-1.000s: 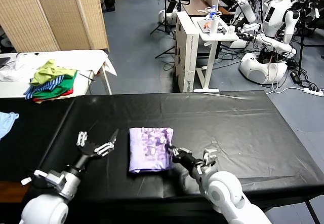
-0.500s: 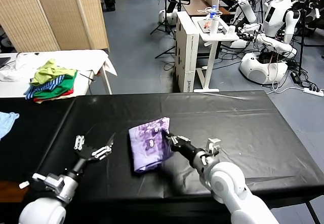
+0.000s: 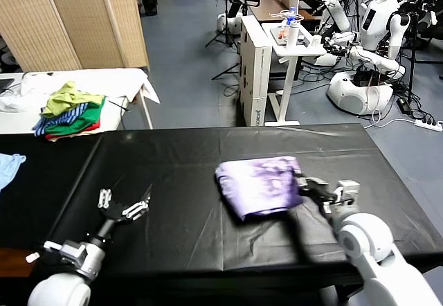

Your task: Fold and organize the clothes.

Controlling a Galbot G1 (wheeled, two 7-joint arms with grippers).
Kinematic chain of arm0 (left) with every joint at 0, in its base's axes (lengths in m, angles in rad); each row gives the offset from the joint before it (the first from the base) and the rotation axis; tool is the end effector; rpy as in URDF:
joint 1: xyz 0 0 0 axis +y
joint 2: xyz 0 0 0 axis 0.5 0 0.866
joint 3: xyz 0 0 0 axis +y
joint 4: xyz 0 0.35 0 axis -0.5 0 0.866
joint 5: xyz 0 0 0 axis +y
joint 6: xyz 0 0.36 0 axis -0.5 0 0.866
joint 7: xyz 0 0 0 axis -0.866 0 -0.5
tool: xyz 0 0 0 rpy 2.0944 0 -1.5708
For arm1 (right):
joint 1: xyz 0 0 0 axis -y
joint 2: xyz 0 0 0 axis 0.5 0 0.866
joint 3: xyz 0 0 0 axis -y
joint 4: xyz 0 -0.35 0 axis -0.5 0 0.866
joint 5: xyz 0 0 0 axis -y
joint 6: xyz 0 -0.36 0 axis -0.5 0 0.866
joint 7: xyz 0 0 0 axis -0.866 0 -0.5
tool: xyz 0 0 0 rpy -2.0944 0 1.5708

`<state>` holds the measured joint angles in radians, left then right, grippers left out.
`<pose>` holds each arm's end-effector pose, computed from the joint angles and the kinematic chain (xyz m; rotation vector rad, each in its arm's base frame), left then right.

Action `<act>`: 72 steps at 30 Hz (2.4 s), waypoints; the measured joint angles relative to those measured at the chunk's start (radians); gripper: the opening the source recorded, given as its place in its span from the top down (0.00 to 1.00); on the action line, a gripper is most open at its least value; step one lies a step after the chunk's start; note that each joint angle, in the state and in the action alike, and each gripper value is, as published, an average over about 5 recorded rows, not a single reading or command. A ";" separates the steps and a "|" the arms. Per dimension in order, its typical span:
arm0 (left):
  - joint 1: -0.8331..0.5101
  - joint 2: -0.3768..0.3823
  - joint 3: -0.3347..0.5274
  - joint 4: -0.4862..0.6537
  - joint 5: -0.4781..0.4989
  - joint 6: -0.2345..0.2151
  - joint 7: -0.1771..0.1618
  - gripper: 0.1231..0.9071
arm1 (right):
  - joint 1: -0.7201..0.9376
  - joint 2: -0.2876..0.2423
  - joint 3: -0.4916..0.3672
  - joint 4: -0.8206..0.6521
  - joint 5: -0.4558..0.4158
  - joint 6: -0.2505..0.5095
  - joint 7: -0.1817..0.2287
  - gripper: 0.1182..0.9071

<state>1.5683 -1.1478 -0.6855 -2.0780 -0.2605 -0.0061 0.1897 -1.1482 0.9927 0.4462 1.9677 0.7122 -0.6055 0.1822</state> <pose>0.2002 0.1182 -0.2751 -0.4067 -3.1013 -0.2919 0.3101 -0.0937 -0.2230 0.2054 -2.7024 -0.0400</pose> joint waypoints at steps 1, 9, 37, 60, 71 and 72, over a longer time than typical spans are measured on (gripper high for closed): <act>0.000 -0.004 0.002 0.003 0.003 -0.002 0.001 0.00 | 0.001 -0.008 0.009 -0.012 -0.036 -0.010 0.001 0.96; 0.009 -0.037 0.016 0.017 0.022 -0.019 0.002 0.00 | 0.003 -0.054 0.046 -0.045 -0.156 -0.045 -0.018 0.93; 0.121 -0.020 0.082 -0.119 -0.143 0.134 -0.225 0.00 | -0.259 -0.096 0.108 0.047 -0.213 0.505 -0.091 0.00; 0.371 -0.002 0.034 -0.232 -0.135 0.165 -0.277 0.00 | -0.668 -0.039 0.223 0.234 -0.218 0.525 -0.060 0.00; 0.423 -0.039 0.018 -0.247 -0.125 0.156 -0.262 0.00 | -0.767 -0.016 0.238 0.271 -0.224 0.514 -0.062 0.00; 0.424 -0.041 0.016 -0.247 -0.124 0.157 -0.261 0.00 | -0.771 -0.015 0.238 0.273 -0.224 0.513 -0.062 0.00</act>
<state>1.9925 -1.1890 -0.6692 -2.3252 -0.3845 0.1510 -0.0714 -1.9192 0.9777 0.6843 2.2406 0.4882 -0.0926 0.1206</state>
